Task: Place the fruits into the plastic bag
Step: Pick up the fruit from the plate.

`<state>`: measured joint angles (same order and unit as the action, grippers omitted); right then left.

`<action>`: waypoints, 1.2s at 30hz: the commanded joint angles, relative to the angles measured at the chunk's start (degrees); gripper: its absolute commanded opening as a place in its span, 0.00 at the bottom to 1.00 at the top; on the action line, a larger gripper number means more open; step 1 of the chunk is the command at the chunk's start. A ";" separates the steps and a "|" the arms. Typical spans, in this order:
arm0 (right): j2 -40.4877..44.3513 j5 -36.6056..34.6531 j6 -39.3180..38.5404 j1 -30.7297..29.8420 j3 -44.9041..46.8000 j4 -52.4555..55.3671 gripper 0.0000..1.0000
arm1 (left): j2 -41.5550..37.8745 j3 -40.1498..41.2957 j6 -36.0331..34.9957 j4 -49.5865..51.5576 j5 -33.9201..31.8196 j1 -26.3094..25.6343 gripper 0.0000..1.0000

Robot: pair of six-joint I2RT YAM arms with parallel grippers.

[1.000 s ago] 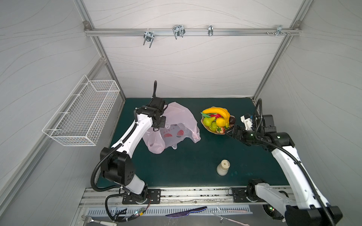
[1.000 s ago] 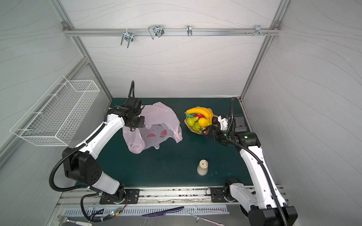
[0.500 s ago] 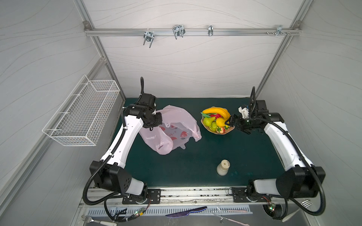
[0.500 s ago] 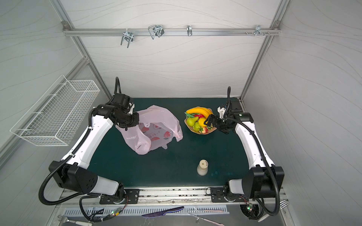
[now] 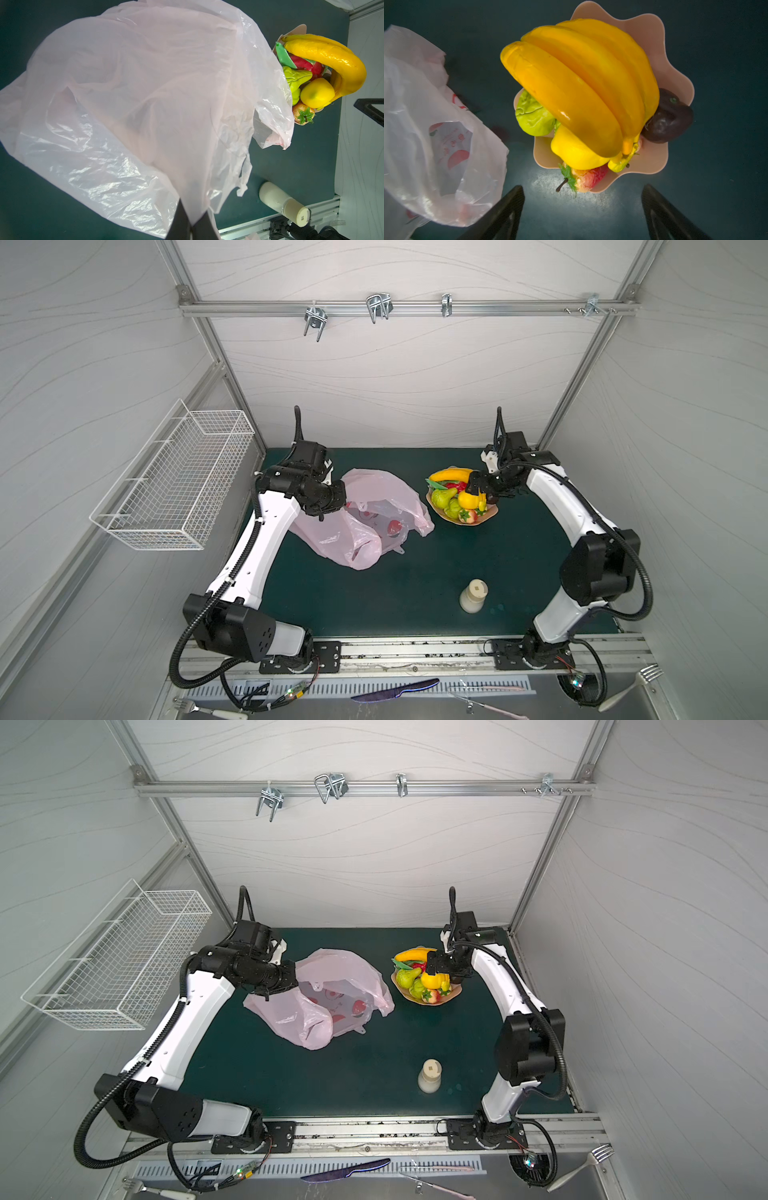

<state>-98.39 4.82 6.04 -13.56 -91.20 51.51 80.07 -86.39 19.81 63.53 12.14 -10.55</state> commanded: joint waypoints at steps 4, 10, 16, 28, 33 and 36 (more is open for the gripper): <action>-2.44 -11.31 -5.21 -1.70 -1.36 -2.15 0.89 | -2.04 1.03 0.36 -1.03 1.62 0.17 0.00; -4.84 -14.18 -5.44 -2.67 -1.26 -5.80 0.85 | -3.32 3.05 -0.45 -1.51 2.09 0.17 0.00; -7.30 -15.79 -5.84 -3.78 -1.51 -8.57 0.84 | -3.95 4.77 -0.83 -2.65 2.98 0.17 0.00; -10.27 -20.67 -5.30 -4.04 -1.34 -12.30 0.72 | -4.33 6.20 -1.00 -4.51 3.74 0.17 0.00; -10.84 -20.56 -5.12 -4.10 -1.37 -12.64 0.64 | -4.14 6.24 -1.09 -4.96 4.03 0.17 0.00; -10.94 -20.53 -5.02 -4.25 -0.95 -13.01 0.58 | -4.05 6.32 -1.35 -4.99 4.03 0.17 0.00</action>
<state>-108.73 -15.11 1.52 -17.37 -91.72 38.52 76.75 -79.99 19.29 59.92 15.44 -10.55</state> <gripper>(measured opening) 0.583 0.048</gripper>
